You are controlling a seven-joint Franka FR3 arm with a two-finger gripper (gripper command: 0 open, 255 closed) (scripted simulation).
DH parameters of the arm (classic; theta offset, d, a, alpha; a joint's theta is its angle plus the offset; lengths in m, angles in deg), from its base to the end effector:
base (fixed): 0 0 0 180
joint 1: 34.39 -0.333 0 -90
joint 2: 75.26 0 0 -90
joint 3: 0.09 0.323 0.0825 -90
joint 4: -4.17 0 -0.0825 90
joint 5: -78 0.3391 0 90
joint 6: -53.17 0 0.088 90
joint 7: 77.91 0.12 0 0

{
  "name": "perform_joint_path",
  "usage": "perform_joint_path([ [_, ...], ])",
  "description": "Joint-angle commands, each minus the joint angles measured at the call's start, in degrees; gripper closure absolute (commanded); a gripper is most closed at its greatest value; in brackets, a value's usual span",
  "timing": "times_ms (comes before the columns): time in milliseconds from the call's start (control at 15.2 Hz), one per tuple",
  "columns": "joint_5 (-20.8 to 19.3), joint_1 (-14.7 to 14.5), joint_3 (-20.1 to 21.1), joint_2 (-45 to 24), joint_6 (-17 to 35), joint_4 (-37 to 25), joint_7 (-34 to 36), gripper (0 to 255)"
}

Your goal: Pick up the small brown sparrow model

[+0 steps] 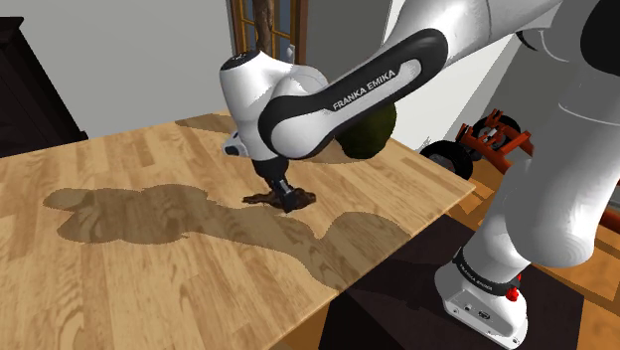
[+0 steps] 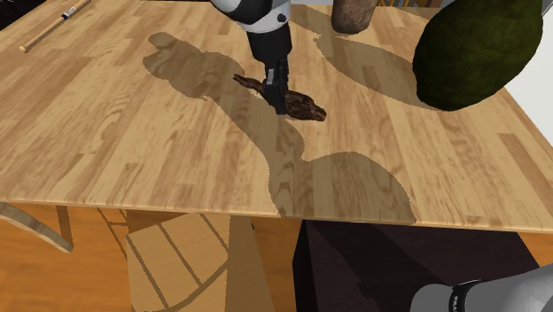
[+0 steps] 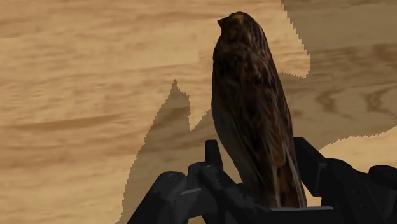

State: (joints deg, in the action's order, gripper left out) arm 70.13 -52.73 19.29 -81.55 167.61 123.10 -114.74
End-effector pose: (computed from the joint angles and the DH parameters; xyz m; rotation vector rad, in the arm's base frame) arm 0.4082 0.2994 0.3858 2.3572 1.9274 -0.2746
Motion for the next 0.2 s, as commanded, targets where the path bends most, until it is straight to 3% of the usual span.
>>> perform_joint_path([
  [0, 0.4, 0.0, 0.0, 0.9, -1.5, -0.7, -0.4, 255],
  [132, 0.4, 0.0, 0.0, 0.9, -1.6, -0.8, -0.4, 255],
])
